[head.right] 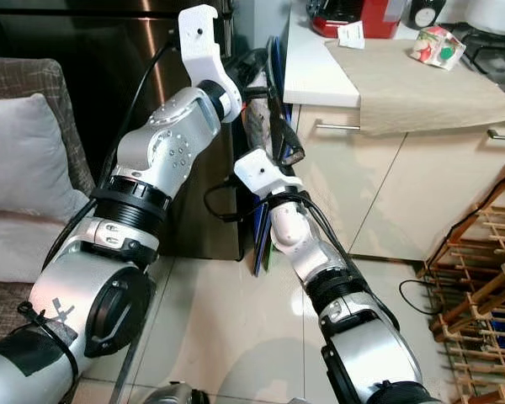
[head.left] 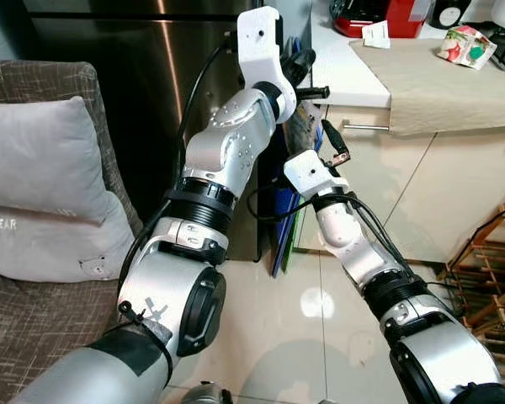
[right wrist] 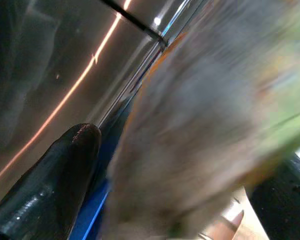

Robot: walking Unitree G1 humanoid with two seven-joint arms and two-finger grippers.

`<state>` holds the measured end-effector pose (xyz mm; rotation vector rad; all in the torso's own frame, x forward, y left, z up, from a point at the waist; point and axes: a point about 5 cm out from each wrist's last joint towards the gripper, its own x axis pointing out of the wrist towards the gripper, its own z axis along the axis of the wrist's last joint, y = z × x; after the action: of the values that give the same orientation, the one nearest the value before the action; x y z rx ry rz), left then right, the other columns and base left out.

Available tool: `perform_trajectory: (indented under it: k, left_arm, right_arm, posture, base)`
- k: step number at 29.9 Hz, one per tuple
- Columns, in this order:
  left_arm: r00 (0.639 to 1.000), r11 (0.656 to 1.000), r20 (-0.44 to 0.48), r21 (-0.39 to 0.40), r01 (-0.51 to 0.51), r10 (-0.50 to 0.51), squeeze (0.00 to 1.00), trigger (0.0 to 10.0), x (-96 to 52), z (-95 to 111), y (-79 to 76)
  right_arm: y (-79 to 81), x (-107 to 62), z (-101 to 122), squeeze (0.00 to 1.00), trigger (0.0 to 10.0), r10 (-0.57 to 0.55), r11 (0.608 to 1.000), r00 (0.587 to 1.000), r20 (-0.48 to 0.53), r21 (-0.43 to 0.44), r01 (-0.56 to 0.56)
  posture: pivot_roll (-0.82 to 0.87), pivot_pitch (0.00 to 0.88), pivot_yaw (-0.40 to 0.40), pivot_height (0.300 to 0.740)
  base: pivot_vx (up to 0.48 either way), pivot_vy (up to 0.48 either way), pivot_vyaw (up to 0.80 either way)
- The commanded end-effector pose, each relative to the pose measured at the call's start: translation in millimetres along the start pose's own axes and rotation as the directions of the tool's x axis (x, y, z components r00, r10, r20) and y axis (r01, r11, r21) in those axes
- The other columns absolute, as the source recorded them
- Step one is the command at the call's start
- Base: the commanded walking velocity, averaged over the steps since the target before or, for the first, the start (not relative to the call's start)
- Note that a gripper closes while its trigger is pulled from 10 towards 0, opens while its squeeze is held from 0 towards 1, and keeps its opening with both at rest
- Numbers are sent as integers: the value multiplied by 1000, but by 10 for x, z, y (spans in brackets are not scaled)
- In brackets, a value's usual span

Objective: Restocking fridge

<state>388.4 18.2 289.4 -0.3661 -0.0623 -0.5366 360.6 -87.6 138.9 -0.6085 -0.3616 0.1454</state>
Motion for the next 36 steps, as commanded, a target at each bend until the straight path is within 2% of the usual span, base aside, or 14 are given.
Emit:
perform_trajectory:
  k: [1, 5, 14, 15, 16, 26, 28, 32, 36]
  left_arm:
    - [999, 1000, 34, -7, 8, -8, 0, 10000, -20, 83, -25]
    - [999, 1000, 32, -21, 12, -11, 0, 10000, -35, 98, -46]
    - [999, 999, 34, -37, 21, -20, 0, 10000, -64, 120, -84]
    - [999, 999, 32, -38, 22, -20, 0, 10000, -67, 118, -86]
    - [999, 999, 31, -40, 22, -21, 0, 10000, -69, 116, -88]
    - [999, 999, 26, -43, 24, -23, 0, 10000, -89, 111, -108]
    - [999, 999, 25, -44, 26, -25, 0, 10000, -95, 104, -112]
    - [999, 999, 41, -44, 23, -22, 0, 10000, -103, 119, -107]
    - [999, 999, 45, -33, 26, -25, 0, 10000, -108, 118, -114]
  right_arm:
    - [-38, 58, 22, 0, 10000, -27, 999, 1000, -8, 21, 27]
    - [-42, 110, 12, 0, 10000, -30, 999, 999, -44, 39, 31]
    - [-80, 194, 68, 0, 10000, -54, 997, 998, -41, 47, 56]
    - [-78, 199, 73, 0, 8863, -53, 997, 998, -40, 48, 55]
    - [-74, 201, 78, 0, 0, -51, 997, 998, -39, 56, 53]
    - [-69, 219, 140, 0, 0, -48, 997, 999, 6, 67, 47]
    - [-73, 248, 225, 0, 0, -51, 992, 998, 40, 121, 46]
    - [-83, 277, 338, 0, 0, -49, 991, 993, 108, 127, 35]
    - [-98, 281, 336, 0, 0, -48, 990, 993, 109, 137, 33]
  posture:
    - [-2, 0, 47, 736]
    - [4, 0, 46, 736]
    - [11, 0, 43, 736]
    - [13, 0, 42, 736]
    - [14, 0, 42, 736]
    - [12, 0, 42, 736]
    - [15, 0, 42, 736]
    - [13, 0, 43, 736]
    - [8, 1, 44, 736]
  base:
    - [0, 0, 0]
    - [0, 0, 0]
    - [0, 0, 0]
    - [0, 0, 0]
    - [0, 0, 0]
    - [0, 0, 0]
    - [0, 0, 0]
    - [0, 0, 0]
    - [0, 0, 0]
